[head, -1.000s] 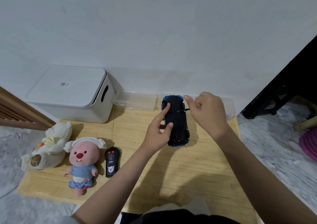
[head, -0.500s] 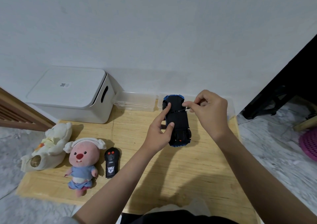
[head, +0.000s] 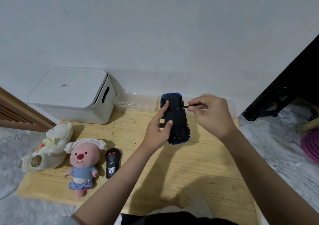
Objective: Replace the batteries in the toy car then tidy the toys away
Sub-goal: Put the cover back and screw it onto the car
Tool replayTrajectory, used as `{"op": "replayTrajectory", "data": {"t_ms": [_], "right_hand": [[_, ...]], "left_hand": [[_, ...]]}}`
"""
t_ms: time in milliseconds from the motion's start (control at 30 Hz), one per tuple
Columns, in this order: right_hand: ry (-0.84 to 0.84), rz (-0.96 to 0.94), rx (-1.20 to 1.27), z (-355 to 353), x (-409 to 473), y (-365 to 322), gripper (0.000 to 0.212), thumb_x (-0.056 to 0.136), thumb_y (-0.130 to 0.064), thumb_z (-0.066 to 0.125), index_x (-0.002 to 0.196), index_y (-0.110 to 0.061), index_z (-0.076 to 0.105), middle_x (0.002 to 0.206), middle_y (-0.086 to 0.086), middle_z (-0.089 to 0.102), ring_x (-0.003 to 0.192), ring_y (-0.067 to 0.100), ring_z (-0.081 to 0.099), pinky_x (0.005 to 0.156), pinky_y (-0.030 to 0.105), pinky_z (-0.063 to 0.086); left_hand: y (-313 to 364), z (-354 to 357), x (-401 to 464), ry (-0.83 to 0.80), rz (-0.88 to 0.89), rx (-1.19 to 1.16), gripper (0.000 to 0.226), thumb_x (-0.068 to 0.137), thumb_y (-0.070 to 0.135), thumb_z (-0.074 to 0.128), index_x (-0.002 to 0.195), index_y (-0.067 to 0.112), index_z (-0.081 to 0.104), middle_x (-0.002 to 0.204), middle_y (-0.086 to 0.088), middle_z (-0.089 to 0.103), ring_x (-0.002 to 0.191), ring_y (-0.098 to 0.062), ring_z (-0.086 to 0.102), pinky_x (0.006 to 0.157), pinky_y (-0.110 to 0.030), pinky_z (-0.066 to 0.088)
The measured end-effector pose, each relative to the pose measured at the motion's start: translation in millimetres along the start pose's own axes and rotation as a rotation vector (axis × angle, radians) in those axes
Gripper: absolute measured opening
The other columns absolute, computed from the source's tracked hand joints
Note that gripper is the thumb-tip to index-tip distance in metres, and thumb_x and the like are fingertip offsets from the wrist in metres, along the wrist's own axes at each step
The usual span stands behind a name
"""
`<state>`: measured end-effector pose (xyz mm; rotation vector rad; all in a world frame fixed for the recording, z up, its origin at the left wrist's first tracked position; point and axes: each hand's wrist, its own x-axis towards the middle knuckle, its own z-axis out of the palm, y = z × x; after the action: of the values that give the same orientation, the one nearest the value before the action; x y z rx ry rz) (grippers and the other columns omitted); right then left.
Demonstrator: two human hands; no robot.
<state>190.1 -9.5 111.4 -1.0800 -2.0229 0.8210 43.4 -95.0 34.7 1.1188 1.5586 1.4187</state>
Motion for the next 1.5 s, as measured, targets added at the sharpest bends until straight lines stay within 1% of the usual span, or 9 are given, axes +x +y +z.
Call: {"op": "replayTrajectory", "data": {"t_ms": [167,300,467,767,1000,1133,1300,1400,1500], "right_hand": [[-0.033,0.031,0.041,-3,1,-2,0.005,0.081,-0.009,0.071,0.081,-0.014,0.071,0.080,-0.001,0.071,0.072,0.006,0.069,0.069,0.013,0.052],[0.009,-0.065,-0.108,-1,2,3,0.026,0.083,-0.027,0.071,0.064,-0.012,0.061,0.056,0.001,0.060,0.054,0.016,0.059,0.057,0.028,0.049],[0.133,-0.145,-0.198,3,1,4,0.038,0.082,-0.030,0.070,0.055,-0.008,0.055,0.051,-0.001,0.046,0.050,0.015,0.045,0.052,0.029,0.041],[0.138,-0.089,-0.285,7,3,5,0.061,0.090,-0.042,0.057,0.044,-0.009,0.037,0.053,0.005,0.047,0.050,0.024,0.045,0.048,0.040,0.043],[0.131,0.033,-0.327,6,4,11,0.064,0.090,-0.043,0.055,0.043,-0.007,0.031,0.045,0.015,0.040,0.045,0.026,0.038,0.048,0.039,0.041],[0.159,0.210,-0.040,6,-3,26,0.055,0.088,-0.039,0.060,0.052,0.002,0.051,0.052,0.014,0.060,0.051,0.026,0.062,0.060,0.038,0.052],[0.085,0.816,0.690,14,-23,30,0.021,0.088,-0.024,0.065,0.079,-0.005,0.062,0.077,0.009,0.066,0.066,0.017,0.067,0.061,0.033,0.060],[0.056,1.028,1.169,22,-34,40,0.004,0.089,-0.008,0.060,0.088,-0.005,0.061,0.074,0.005,0.064,0.067,0.013,0.065,0.064,0.028,0.060],[0.080,1.082,1.363,36,-43,51,0.010,0.090,0.003,0.052,0.097,0.000,0.059,0.080,0.008,0.064,0.068,0.013,0.068,0.064,0.026,0.060]], "left_hand": [[-1,1,-3,0.005,-0.004,0.003,0.060,0.093,0.004,0.053,0.138,0.040,0.036,0.132,-0.008,0.053,0.099,-0.033,0.056,0.071,-0.014,0.049],[-1,2,-4,0.001,0.001,-0.004,0.061,0.093,0.003,0.053,0.139,0.039,0.037,0.129,-0.003,0.055,0.097,-0.022,0.057,0.075,-0.016,0.050],[0,2,-5,0.006,-0.002,-0.015,0.060,0.093,0.005,0.053,0.136,0.044,0.038,0.136,-0.006,0.052,0.110,-0.039,0.052,0.075,-0.017,0.050],[-2,1,-6,0.005,0.034,0.011,0.061,0.093,0.003,0.053,0.139,0.039,0.037,0.134,-0.005,0.053,0.103,-0.010,0.055,0.076,-0.014,0.048],[-6,-2,-8,0.002,0.021,0.021,0.060,0.093,0.003,0.053,0.139,0.039,0.037,0.138,-0.002,0.051,0.103,-0.006,0.053,0.076,-0.014,0.048],[-9,-4,-11,-0.002,0.007,0.031,0.060,0.093,0.003,0.053,0.139,0.039,0.037,0.135,-0.002,0.052,0.109,-0.007,0.053,0.077,-0.014,0.050],[-18,-6,-13,0.012,-0.068,0.063,0.058,0.094,0.007,0.053,0.138,0.042,0.039,0.122,-0.005,0.054,0.105,-0.019,0.056,0.072,-0.013,0.051],[-17,-4,-15,0.021,-0.098,0.038,0.056,0.094,0.006,0.051,0.137,0.041,0.041,0.114,-0.001,0.053,0.093,-0.006,0.058,0.067,-0.015,0.052],[-20,-4,-15,0.032,-0.116,0.076,0.056,0.093,0.006,0.051,0.138,0.039,0.042,0.110,-0.002,0.055,0.086,0.004,0.059,0.071,-0.024,0.057]]}}
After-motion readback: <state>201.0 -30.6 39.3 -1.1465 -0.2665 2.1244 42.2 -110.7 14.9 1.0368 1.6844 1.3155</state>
